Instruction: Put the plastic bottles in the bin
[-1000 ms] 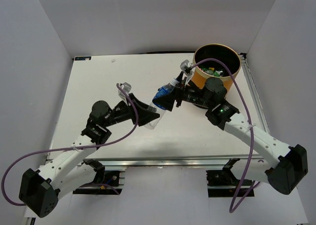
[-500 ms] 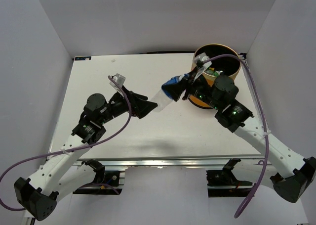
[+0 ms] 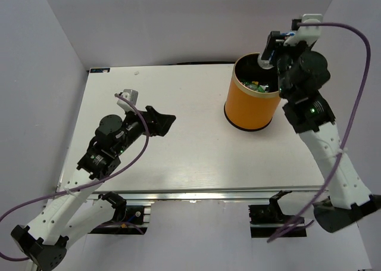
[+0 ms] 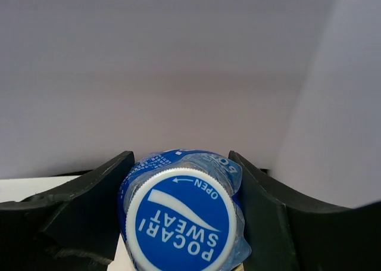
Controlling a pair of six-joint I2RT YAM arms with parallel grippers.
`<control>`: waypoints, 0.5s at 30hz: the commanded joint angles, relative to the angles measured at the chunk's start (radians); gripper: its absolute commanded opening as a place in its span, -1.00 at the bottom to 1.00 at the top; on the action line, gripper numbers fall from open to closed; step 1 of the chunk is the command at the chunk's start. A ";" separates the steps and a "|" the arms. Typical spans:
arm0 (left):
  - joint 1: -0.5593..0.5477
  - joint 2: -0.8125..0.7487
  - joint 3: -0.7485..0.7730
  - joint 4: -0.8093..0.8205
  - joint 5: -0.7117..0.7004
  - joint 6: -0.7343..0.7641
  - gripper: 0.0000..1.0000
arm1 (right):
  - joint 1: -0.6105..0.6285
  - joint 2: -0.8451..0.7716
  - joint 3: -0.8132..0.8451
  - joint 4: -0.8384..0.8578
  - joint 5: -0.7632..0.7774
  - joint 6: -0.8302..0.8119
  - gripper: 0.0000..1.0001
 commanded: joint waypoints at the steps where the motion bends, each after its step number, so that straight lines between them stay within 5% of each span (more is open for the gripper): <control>1: -0.002 -0.011 0.022 -0.029 -0.044 0.023 0.96 | -0.120 0.124 0.039 -0.007 0.047 -0.105 -1.00; 5: -0.002 0.013 0.016 -0.030 -0.096 0.026 0.96 | -0.182 0.257 0.056 -0.010 0.033 -0.112 -1.00; 8: -0.002 0.041 0.014 -0.041 -0.114 0.025 0.96 | -0.202 0.309 -0.016 0.129 0.060 -0.196 -0.71; 9: -0.002 0.045 0.014 -0.044 -0.118 0.026 0.96 | -0.205 0.325 -0.025 0.134 0.065 -0.223 -0.52; 10: -0.002 0.053 0.016 -0.046 -0.118 0.028 0.96 | -0.204 0.340 -0.022 0.125 0.065 -0.243 0.01; 12: -0.002 0.068 0.017 -0.050 -0.118 0.028 0.96 | -0.204 0.362 -0.008 0.085 0.024 -0.235 0.39; 13: -0.002 0.071 0.019 -0.052 -0.118 0.026 0.96 | -0.202 0.340 -0.019 0.038 -0.037 -0.225 0.79; 15: -0.002 0.078 0.023 -0.056 -0.113 0.026 0.96 | -0.202 0.301 -0.045 0.036 -0.120 -0.180 0.79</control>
